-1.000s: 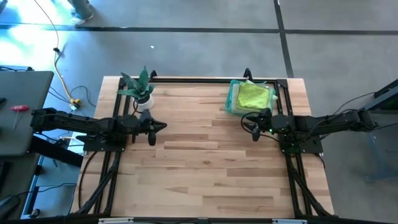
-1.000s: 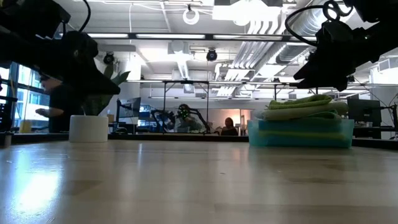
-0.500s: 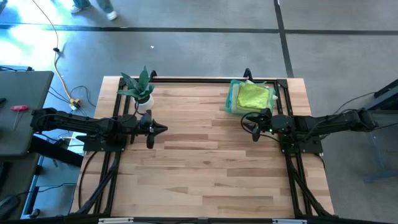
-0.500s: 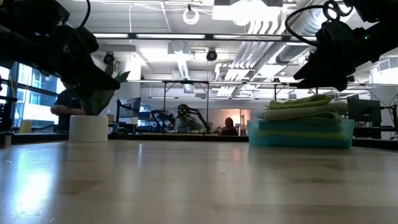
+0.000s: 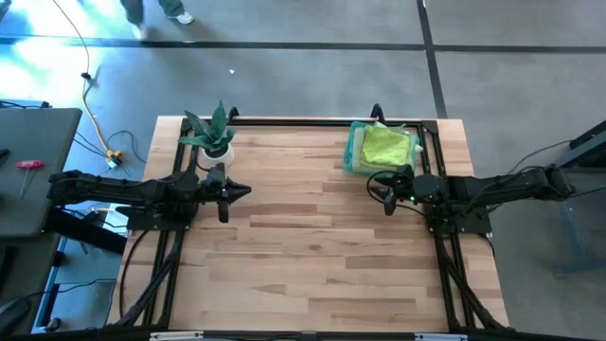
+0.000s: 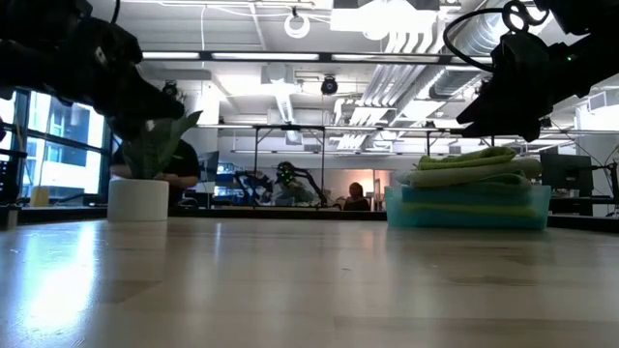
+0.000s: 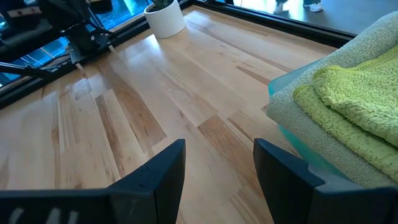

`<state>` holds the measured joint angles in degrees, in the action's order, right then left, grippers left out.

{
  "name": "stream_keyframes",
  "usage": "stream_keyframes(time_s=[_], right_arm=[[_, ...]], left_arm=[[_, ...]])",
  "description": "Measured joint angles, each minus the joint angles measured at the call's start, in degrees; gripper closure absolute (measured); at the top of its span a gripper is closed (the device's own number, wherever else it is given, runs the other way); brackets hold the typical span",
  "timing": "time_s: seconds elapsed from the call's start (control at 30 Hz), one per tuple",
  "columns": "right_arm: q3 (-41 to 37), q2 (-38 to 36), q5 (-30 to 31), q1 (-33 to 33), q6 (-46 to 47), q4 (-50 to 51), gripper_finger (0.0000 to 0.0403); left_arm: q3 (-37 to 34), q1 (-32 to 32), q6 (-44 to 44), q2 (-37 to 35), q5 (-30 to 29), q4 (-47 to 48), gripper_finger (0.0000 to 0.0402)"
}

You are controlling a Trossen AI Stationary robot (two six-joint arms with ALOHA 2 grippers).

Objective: Fold microfiber towels
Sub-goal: Return to Home Position

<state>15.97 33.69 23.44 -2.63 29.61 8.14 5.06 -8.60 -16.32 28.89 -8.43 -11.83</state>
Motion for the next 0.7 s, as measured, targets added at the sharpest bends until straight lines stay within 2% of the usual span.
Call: stream_keyframes(time_s=[0.37,0.7], right_arm=[[0.02,-0.02,0.00,0.00,0.00,0.00,0.0221],[0.02,-0.02,0.00,-0.01,0.00,-0.02,0.0221]], left_arm=[[0.00,0.00,0.00,-11.11,-0.02,0.00,0.0382],[0.00,-0.69,0.00,-16.29,-0.06,0.65,0.0382]])
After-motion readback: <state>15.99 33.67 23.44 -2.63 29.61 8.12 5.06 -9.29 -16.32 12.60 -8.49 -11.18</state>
